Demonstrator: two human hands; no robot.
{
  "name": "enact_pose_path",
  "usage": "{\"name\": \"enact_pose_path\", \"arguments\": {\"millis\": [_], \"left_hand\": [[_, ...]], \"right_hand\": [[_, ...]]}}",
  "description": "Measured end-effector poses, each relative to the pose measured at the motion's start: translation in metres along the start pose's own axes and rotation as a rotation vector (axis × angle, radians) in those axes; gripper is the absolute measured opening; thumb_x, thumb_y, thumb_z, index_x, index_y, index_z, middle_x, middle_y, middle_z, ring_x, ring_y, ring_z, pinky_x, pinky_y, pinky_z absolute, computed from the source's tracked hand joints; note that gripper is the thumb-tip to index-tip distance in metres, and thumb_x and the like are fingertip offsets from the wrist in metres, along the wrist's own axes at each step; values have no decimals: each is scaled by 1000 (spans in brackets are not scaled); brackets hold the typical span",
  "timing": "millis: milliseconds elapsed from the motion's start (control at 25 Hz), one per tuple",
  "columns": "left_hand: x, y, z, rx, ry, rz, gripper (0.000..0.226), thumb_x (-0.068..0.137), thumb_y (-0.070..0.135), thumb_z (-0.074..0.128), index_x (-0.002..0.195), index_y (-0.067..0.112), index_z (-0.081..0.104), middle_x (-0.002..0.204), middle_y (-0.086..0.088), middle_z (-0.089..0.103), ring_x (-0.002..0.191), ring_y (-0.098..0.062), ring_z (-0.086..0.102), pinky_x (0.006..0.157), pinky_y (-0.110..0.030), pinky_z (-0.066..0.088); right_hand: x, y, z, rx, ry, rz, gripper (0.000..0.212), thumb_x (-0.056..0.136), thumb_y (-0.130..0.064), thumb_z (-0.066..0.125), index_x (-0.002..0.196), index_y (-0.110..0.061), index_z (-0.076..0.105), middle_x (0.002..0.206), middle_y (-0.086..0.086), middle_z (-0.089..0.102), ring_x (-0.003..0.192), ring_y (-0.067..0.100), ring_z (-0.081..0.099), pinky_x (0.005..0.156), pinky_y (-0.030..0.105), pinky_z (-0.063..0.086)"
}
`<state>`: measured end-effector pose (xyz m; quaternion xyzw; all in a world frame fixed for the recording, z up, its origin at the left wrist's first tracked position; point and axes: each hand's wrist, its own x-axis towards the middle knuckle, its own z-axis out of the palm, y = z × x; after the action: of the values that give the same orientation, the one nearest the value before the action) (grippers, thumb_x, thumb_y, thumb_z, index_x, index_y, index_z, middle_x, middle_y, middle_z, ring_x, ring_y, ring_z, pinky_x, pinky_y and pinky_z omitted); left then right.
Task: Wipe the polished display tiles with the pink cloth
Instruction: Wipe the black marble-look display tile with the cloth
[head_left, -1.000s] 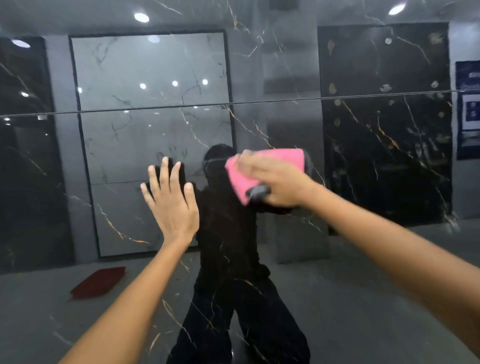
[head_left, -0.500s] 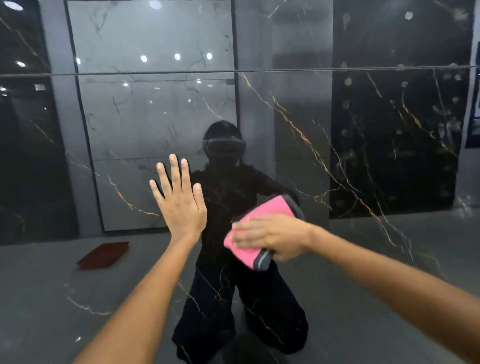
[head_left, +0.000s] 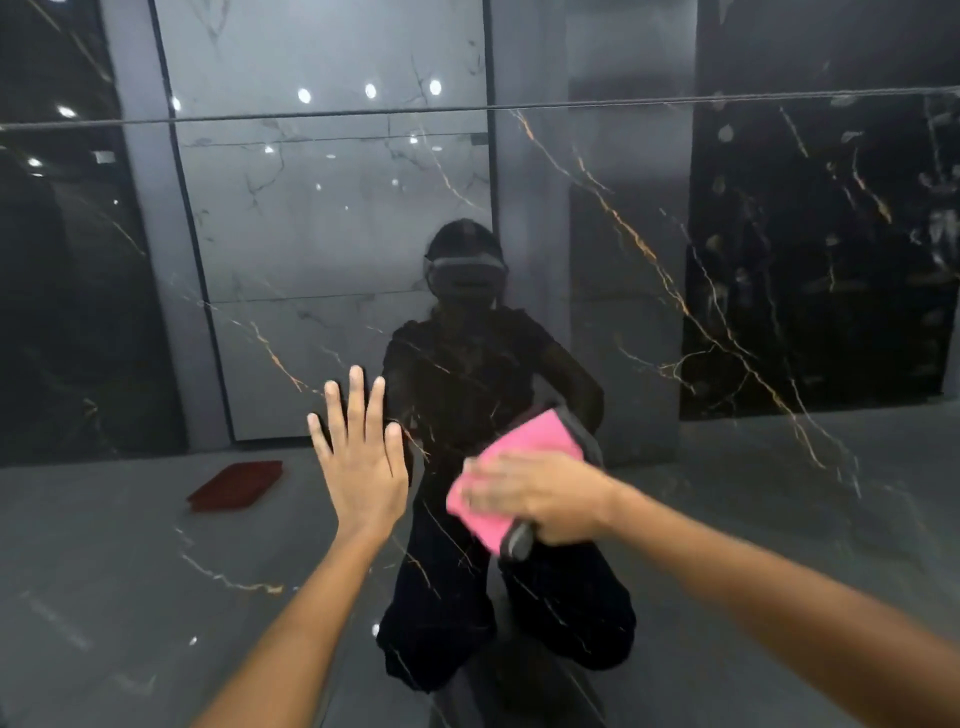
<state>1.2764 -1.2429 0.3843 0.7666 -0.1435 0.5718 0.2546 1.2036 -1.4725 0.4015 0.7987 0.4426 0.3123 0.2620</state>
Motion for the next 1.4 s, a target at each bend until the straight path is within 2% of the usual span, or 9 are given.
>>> {"name": "enact_pose_path", "arguments": {"millis": [200, 480, 600, 760, 880, 1040, 1120, 1280, 1400], "left_hand": [[-9, -21, 15, 109, 10, 87, 59, 100, 30, 29, 155, 19, 10, 163, 4, -2, 151, -23, -6, 121, -45, -6], [-13, -23, 14, 71, 25, 102, 58, 99, 26, 32, 155, 19, 16, 162, -2, 15, 150, -20, -4, 121, -44, -4], [-12, -20, 12, 70, 15, 95, 57, 100, 25, 31, 155, 17, 19, 161, -6, 17, 150, -27, 4, 121, -44, -4], [-33, -17, 17, 14, -27, 36, 56, 101, 28, 31, 155, 14, 18, 162, -7, 14, 149, -31, 5, 121, -43, -5], [-101, -11, 29, -12, -99, -12, 62, 99, 31, 33, 154, 12, 12, 164, 2, -6, 150, -24, -7, 121, -41, -6], [-160, -22, 36, 35, -209, 4, 66, 97, 32, 34, 155, 17, 5, 162, 9, -15, 150, -19, -13, 120, -40, -4], [-160, -27, 36, 36, -224, 42, 68, 98, 32, 34, 156, 26, -2, 162, 9, -14, 150, -18, -13, 121, -38, -5], [-163, -28, 37, 13, -202, 44, 70, 98, 30, 33, 155, 28, -6, 162, 9, -15, 150, -18, -14, 121, -36, -8], [-162, -29, 40, 19, -204, 44, 68, 99, 29, 33, 156, 27, -3, 162, 9, -14, 150, -18, -12, 121, -36, -7]], "right_hand": [[52, 123, -96, 72, 803, 961, 62, 75, -7, 58, 137, -10, 52, 146, 12, 45, 139, 33, 35, 114, 45, 25], [0, -93, 61, 67, -38, 56, 82, 63, -9, 70, 141, -11, 46, 150, 7, 41, 142, 22, 26, 120, 41, 16], [1, -14, 4, -4, 236, 229, 65, 66, -7, 70, 130, -3, 55, 135, 22, 54, 125, 37, 52, 105, 50, 41], [-9, 80, -45, -42, 791, 1001, 58, 81, -14, 56, 139, -8, 50, 145, 12, 46, 139, 35, 34, 115, 38, 18], [-32, -14, 44, -17, 562, 822, 75, 71, -15, 60, 144, -14, 41, 148, 7, 42, 144, 28, 25, 112, 41, 22], [-85, -110, 108, -36, -74, 88, 95, 53, -11, 75, 142, -14, 41, 152, -1, 34, 149, 20, 3, 120, 34, 3], [-78, -67, 80, -29, 78, 94, 77, 54, -4, 75, 128, -7, 56, 146, 7, 42, 143, 28, 22, 120, 37, 9], [-2, 33, 2, -113, 659, 772, 48, 81, -19, 60, 128, -8, 59, 132, 11, 58, 128, 31, 43, 106, 39, 29], [23, -18, 43, -134, 605, 651, 53, 80, -15, 58, 132, -9, 58, 138, 8, 55, 133, 26, 43, 112, 35, 22]]}}
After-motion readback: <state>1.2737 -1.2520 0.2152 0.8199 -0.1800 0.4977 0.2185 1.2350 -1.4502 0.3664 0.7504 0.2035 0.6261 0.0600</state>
